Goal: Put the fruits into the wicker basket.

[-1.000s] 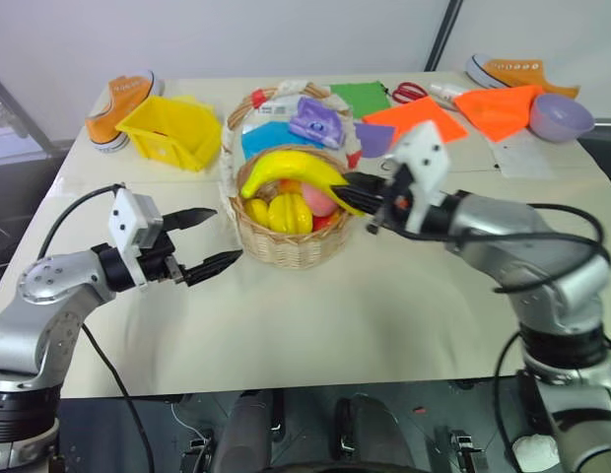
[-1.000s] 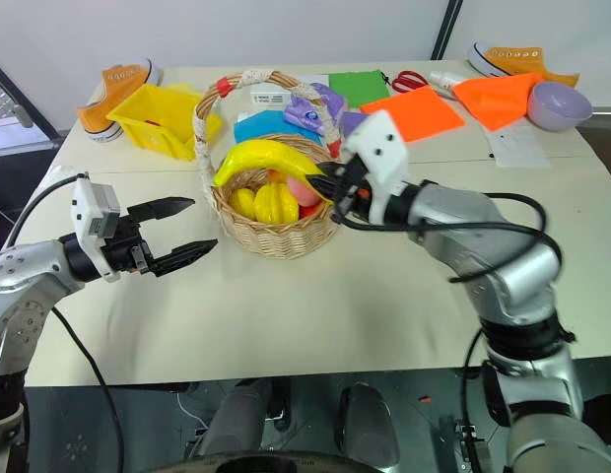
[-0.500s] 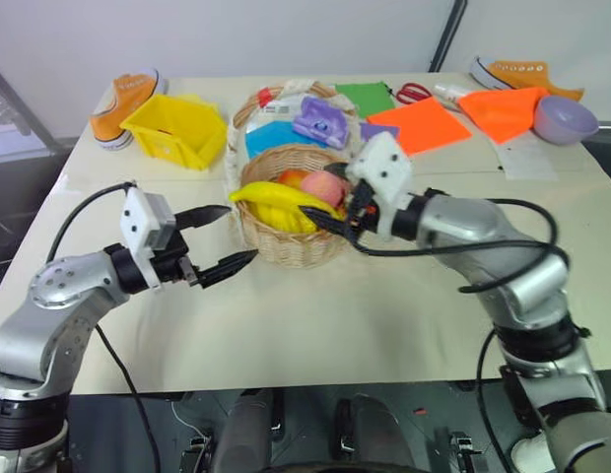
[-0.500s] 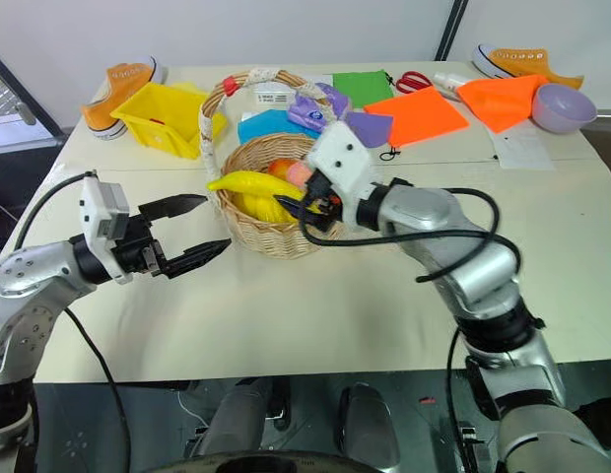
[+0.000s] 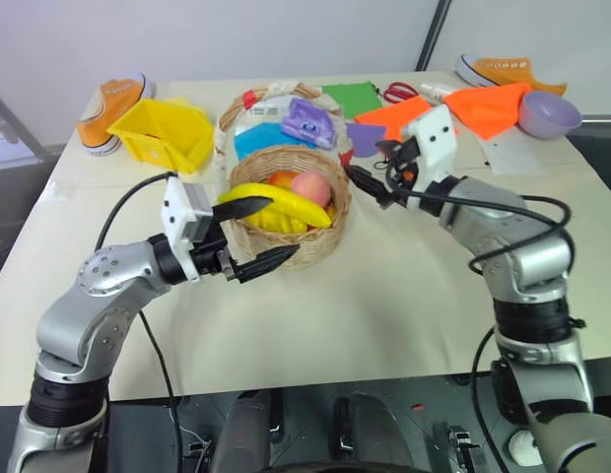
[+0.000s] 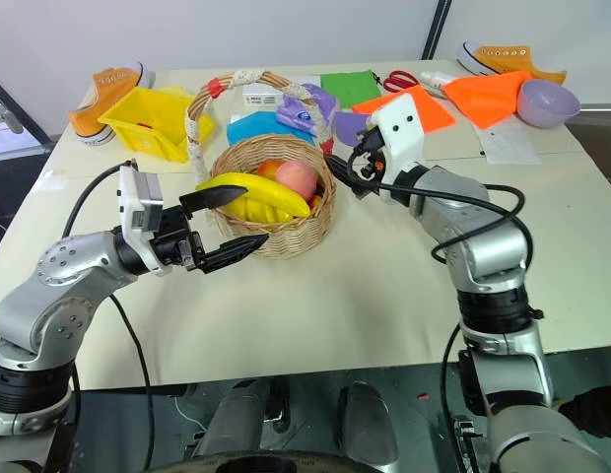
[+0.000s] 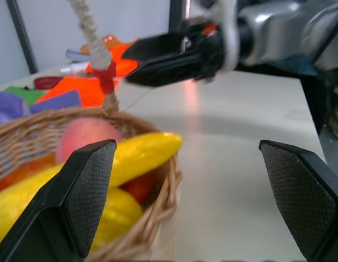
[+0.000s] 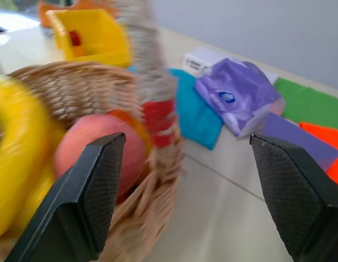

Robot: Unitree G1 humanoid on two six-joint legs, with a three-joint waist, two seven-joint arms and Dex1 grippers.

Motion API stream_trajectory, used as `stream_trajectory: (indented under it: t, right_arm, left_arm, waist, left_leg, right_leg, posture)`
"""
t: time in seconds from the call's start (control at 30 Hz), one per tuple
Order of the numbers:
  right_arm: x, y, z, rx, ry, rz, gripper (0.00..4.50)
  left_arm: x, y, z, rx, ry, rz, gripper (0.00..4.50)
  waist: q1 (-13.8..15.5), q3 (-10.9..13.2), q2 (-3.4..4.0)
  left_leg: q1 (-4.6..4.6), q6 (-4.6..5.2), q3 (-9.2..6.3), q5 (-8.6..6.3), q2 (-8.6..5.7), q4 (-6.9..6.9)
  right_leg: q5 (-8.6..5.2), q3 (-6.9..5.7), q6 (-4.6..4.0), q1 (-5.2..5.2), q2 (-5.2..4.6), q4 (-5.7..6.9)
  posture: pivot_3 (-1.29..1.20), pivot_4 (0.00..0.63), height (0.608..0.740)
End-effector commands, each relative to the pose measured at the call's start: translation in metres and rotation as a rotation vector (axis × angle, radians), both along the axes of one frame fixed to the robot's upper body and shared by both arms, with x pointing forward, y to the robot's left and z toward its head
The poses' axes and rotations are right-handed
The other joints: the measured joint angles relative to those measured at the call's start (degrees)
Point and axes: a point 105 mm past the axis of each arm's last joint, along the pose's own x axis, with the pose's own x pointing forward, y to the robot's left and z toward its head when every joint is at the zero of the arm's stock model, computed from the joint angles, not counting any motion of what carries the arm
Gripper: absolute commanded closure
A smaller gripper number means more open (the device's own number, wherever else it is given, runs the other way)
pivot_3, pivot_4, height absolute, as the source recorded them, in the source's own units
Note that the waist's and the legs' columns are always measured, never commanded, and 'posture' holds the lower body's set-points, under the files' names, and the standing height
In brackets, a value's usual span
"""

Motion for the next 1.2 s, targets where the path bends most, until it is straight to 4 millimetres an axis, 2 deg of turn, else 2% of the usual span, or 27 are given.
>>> stream_trajectory:
  t: [0.03, 0.1, 0.27, 0.3, 0.47, 0.6, 0.67, 0.73, 0.8, 0.97, 1.07, 1.2]
  right_arm:
    - [0.005, 0.005, 0.018, 0.035, -0.083, 0.011, 0.93]
    - [0.008, 0.006, 0.018, 0.065, -0.076, 0.022, 1.57]
    - [0.003, 0.002, 0.024, 0.102, -0.097, 0.024, 4.2]
    - [0.001, -0.001, 0.026, 0.106, -0.104, 0.023, 4.48]
    - [-0.012, -0.016, 0.032, 0.115, -0.136, 0.015, 4.48]
    - [-0.026, -0.037, 0.038, 0.114, -0.172, -0.015, 4.48]
    - [-0.032, -0.067, 0.043, 0.118, -0.194, -0.106, 4.48]
    - [-0.038, -0.108, 0.049, 0.15, -0.206, -0.237, 4.48]
    - [-0.045, -0.137, 0.051, 0.164, -0.209, -0.325, 4.48]
    - [-0.065, -0.218, 0.041, 0.184, -0.199, -0.596, 4.48]
    - [-0.07, -0.252, 0.026, 0.181, -0.192, -0.75, 4.48]
    - [-0.071, -0.275, 0.009, 0.18, -0.19, -0.844, 4.48]
  left_arm:
    - [-0.003, -0.002, 0.009, -0.009, -0.051, 0.0, 0.0]
    - [-0.004, -0.003, 0.008, -0.008, -0.05, 0.006, 0.0]
    - [-0.006, -0.001, 0.005, -0.005, -0.046, 0.023, 0.0]
    - [-0.006, -0.001, 0.005, -0.006, -0.045, 0.025, 0.0]
    - [-0.005, -0.002, 0.003, -0.006, -0.037, 0.018, 0.0]
    - [-0.003, -0.002, 0.003, -0.006, -0.037, 0.013, 0.0]
    - [-0.001, -0.002, 0.003, -0.004, -0.039, 0.012, 0.0]
    - [-0.001, -0.002, 0.003, -0.001, -0.038, 0.007, 0.0]
    - [-0.001, -0.002, 0.002, 0.001, -0.036, 0.001, 0.0]
    - [0.001, -0.006, 0.002, 0.001, -0.032, -0.025, 0.0]
    - [0.004, -0.008, 0.002, 0.0, -0.036, -0.038, 0.0]
    - [0.005, -0.01, 0.003, 0.0, -0.039, -0.044, 0.0]
  waist:
    - [0.0, 0.0, 0.0]
    - [0.1, 0.0, 0.0]
    - [0.1, 0.0, 0.0]
    - [0.1, 0.0, 0.0]
    - [0.2, 0.0, 0.0]
    - [0.2, 0.0, 0.0]
    - [0.4, 0.0, 0.0]
    - [0.6, 0.0, 0.0]
    - [1.2, 0.0, 0.0]
    - [1.5, 0.0, 0.0]
    - [1.4, 0.0, 0.0]
    - [1.0, 0.0, 0.12]
  left_leg:
    - [0.0, 0.0, 0.0, 0.0, 0.0, 0.0]
    - [-0.01, 0.0, 0.0, 0.0, 0.0, 0.01]
    - [-0.01, 0.0, 0.0, 0.0, -0.01, 0.02]
    - [-0.01, 0.0, 0.0, 0.0, 0.0, 0.02]
    - [-0.02, 0.0, 0.0, 0.0, 0.0, 0.01]
    - [-0.02, 0.01, 0.0, -0.01, 0.0, 0.01]
    - [-0.02, 0.01, 0.0, -0.01, 0.0, 0.01]
    - [-0.03, 0.03, 0.01, -0.02, -0.02, 0.02]
    - [-0.03, 0.05, 0.03, -0.03, -0.03, 0.04]
    - [-0.03, 0.06, 0.05, -0.03, -0.02, 0.04]
    - [-0.02, 0.06, 0.08, -0.03, -0.02, 0.05]
    - [0.15, 0.06, 0.27, -0.03, 0.0, 0.0]
  right_leg:
    - [0.0, 0.0, 0.0, 0.0, 0.0, 0.0]
    - [0.0, 0.0, 0.0, 0.01, 0.0, 0.0]
    - [0.0, 0.0, 0.0, 0.02, -0.01, -0.01]
    - [0.0, 0.0, 0.0, 0.02, -0.02, 0.0]
    - [0.0, 0.0, 0.0, 0.01, -0.02, -0.01]
    - [0.0, 0.0, 0.0, 0.0, -0.02, -0.01]
    - [0.0, 0.0, 0.0, 0.01, -0.02, -0.01]
    - [0.0, 0.0, 0.0, 0.03, -0.04, -0.03]
    - [0.0, 0.0, 0.0, 0.03, -0.05, -0.05]
    - [0.0, 0.01, 0.01, 0.04, -0.04, -0.05]
    - [0.0, 0.01, 0.01, 0.04, -0.04, -0.05]
    - [0.0, 0.14, 0.01, 0.04, -0.01, 0.01]
  posture:
    - [0.0, 0.15, 0.729]
    - [0.0, 0.15, 0.729]
    - [0.0, 0.15, 0.729]
    - [0.0, 0.15, 0.729]
    - [0.0, 0.15, 0.729]
    - [0.0, 0.15, 0.729]
    - [0.0, 0.15, 0.729]
    - [0.0, 0.15, 0.729]
    - [0.0, 0.15, 0.729]
    - [0.0, 0.15, 0.729]
    - [0.0, 0.15, 0.729]
    - [0.0, 0.15, 0.729]
